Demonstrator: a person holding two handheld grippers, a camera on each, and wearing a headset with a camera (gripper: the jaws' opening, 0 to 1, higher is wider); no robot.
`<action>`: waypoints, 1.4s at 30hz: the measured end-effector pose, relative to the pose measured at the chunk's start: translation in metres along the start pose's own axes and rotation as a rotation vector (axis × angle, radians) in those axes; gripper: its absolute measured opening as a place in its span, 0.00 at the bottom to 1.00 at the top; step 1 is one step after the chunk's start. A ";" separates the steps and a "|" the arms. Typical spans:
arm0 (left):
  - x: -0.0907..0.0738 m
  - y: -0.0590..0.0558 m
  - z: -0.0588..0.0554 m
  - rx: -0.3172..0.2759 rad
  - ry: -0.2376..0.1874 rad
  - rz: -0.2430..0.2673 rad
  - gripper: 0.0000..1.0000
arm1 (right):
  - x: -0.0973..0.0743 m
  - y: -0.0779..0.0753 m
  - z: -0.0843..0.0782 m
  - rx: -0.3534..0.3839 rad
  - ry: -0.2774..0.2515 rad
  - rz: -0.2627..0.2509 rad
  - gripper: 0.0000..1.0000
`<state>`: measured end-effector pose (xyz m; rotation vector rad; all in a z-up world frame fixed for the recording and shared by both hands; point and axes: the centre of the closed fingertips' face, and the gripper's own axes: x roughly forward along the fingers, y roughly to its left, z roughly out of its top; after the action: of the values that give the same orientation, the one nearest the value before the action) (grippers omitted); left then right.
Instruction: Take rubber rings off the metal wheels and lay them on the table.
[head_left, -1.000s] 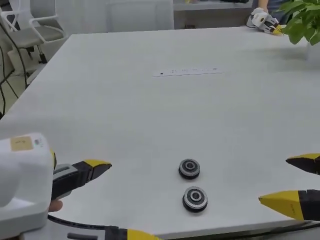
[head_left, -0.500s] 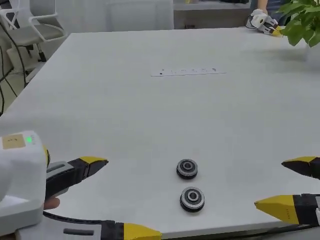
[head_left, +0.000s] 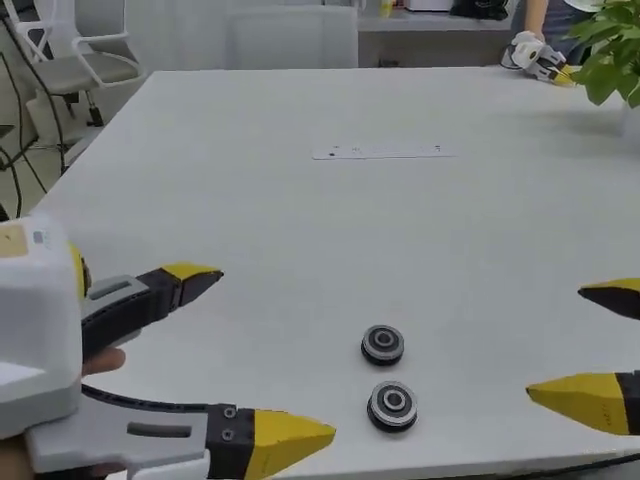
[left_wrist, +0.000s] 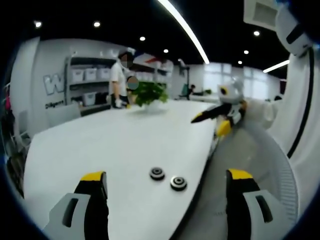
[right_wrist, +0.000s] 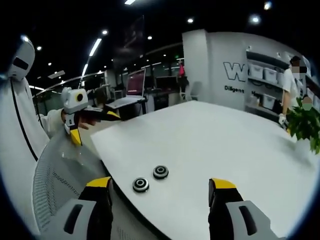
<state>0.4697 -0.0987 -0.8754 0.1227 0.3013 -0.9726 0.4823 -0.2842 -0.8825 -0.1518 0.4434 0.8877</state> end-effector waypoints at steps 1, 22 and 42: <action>-0.002 0.001 0.003 0.010 -0.003 0.000 1.00 | -0.001 -0.001 0.005 -0.002 -0.011 0.000 0.77; 0.017 0.033 0.050 0.156 -0.019 -0.002 1.00 | 0.039 -0.003 0.059 -0.159 -0.054 0.154 0.68; 0.082 0.028 0.050 0.270 0.013 -0.064 0.87 | 0.093 0.016 0.014 -0.206 0.055 0.360 0.55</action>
<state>0.5459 -0.1599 -0.8536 0.3674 0.1852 -1.0735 0.5249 -0.2038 -0.9096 -0.2914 0.4371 1.2862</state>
